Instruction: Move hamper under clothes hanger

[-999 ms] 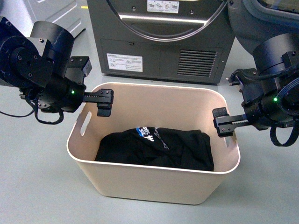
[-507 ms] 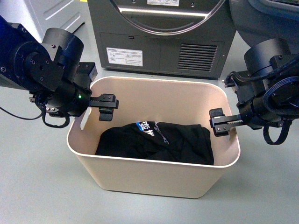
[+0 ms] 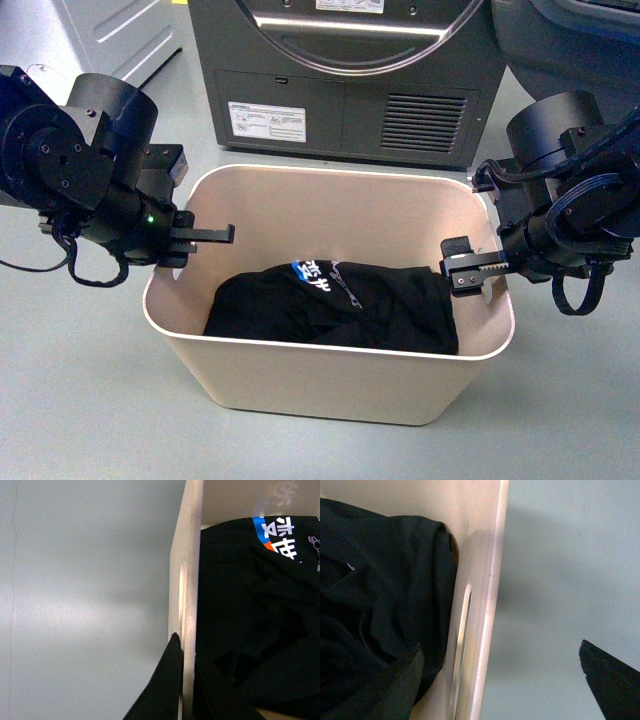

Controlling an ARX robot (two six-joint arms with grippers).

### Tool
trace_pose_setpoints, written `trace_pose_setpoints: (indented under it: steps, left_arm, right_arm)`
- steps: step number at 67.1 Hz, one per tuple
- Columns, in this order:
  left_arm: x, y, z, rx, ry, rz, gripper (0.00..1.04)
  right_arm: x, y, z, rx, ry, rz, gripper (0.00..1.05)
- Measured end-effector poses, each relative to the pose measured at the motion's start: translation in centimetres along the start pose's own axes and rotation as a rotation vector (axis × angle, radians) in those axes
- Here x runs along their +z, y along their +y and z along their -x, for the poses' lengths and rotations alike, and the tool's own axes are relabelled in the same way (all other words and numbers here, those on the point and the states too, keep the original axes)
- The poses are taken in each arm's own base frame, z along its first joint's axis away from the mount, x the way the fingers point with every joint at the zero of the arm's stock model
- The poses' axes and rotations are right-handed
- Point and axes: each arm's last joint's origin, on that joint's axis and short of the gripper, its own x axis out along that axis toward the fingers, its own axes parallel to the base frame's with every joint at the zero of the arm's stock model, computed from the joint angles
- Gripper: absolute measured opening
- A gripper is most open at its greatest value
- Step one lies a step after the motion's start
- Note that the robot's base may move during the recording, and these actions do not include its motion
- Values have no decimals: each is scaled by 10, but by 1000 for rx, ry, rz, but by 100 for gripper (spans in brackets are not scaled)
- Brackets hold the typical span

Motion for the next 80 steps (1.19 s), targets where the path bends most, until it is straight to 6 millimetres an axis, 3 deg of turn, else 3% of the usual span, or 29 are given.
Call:
trace_pose_setpoints:
  steps: [22,33,51,69,80]
  left_arm:
    - [-3,1,1,0,-3,-6,4]
    - [-4,1,3,2,-5,-12,4]
    - [-1,2,11,29,-2,-23,4]
    - [17,3,36,47,-65,-44,4]
    - [17,3,44,47,-93,-45,4]
  right_arm:
    - [-2,13,2,6,23,4,40]
    - [-2,18,4,14,30,-7,4]
    - [1,16,11,25,34,-36,3]
    - [12,11,35,38,-20,-52,3]
    - [12,10,42,44,-41,-55,3]
